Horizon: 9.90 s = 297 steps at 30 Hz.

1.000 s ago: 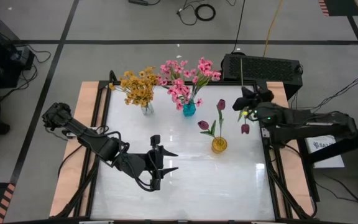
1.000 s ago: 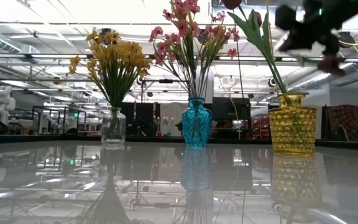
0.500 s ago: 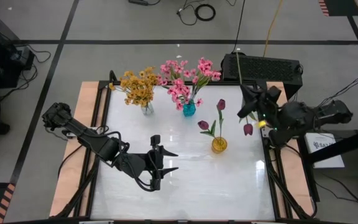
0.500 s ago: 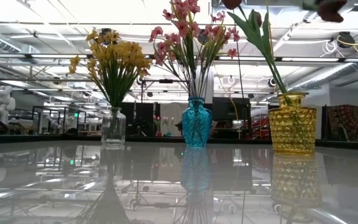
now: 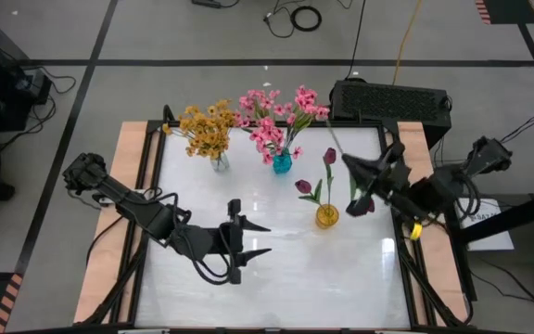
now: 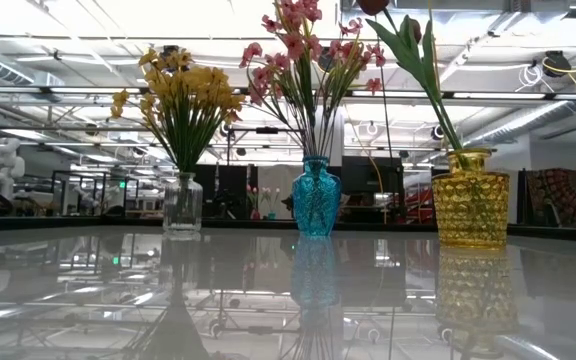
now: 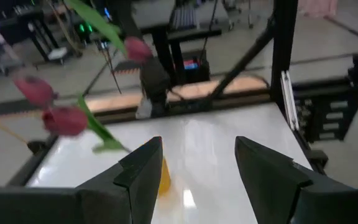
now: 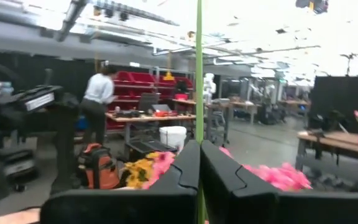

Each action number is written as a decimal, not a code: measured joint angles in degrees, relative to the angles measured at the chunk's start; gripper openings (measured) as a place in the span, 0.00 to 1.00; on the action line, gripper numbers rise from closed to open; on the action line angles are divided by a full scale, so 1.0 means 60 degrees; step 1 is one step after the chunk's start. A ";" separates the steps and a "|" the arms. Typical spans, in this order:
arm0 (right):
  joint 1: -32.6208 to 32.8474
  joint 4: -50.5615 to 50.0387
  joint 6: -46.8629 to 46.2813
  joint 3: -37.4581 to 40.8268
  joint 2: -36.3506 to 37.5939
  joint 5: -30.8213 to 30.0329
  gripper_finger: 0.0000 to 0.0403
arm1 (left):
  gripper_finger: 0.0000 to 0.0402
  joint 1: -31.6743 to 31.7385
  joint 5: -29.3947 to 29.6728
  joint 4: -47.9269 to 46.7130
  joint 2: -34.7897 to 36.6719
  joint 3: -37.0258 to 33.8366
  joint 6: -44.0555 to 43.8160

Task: Sort flowers into vase by color
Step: Put the red flower into the yellow vase

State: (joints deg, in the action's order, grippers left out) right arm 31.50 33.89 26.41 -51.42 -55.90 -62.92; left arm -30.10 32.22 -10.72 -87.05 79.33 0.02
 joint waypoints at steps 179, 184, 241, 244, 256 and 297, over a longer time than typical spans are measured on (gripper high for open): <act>-0.0633 0.1105 -0.9541 -0.1283 -0.5516 0.6400 0.02 | 0.27 -0.0686 0.2966 0.2103 -0.0444 0.0000 1.7553; -0.0633 0.1112 -0.9323 -0.1285 -0.5516 0.6206 0.01 | 0.48 -0.0714 0.2966 0.2230 -0.0443 0.0000 1.7392; -0.0191 -0.0572 -0.3001 -0.1279 -0.3689 0.5200 0.09 | 0.03 0.0643 0.0008 0.0253 -0.0962 0.0000 0.0796; -0.0174 -0.0799 -0.2978 -0.1279 -0.3639 0.5195 0.19 | 0.02 0.0639 0.0005 -0.0254 -0.0945 0.0000 0.0573; -0.0168 -0.0881 -0.2826 -0.1279 -0.3542 0.5206 0.26 | 0.01 0.0640 0.0022 -0.1204 -0.0933 0.0000 0.0049; 0.2523 -1.2966 -1.2117 -0.1182 -0.0314 -0.2175 0.01 | 0.61 -0.0070 0.0781 -0.2076 -0.0404 0.0000 -0.0952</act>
State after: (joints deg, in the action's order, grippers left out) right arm 46.64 -43.91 -46.29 -58.51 -57.78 -75.97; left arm -30.52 36.91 -23.18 -89.47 79.33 -5.69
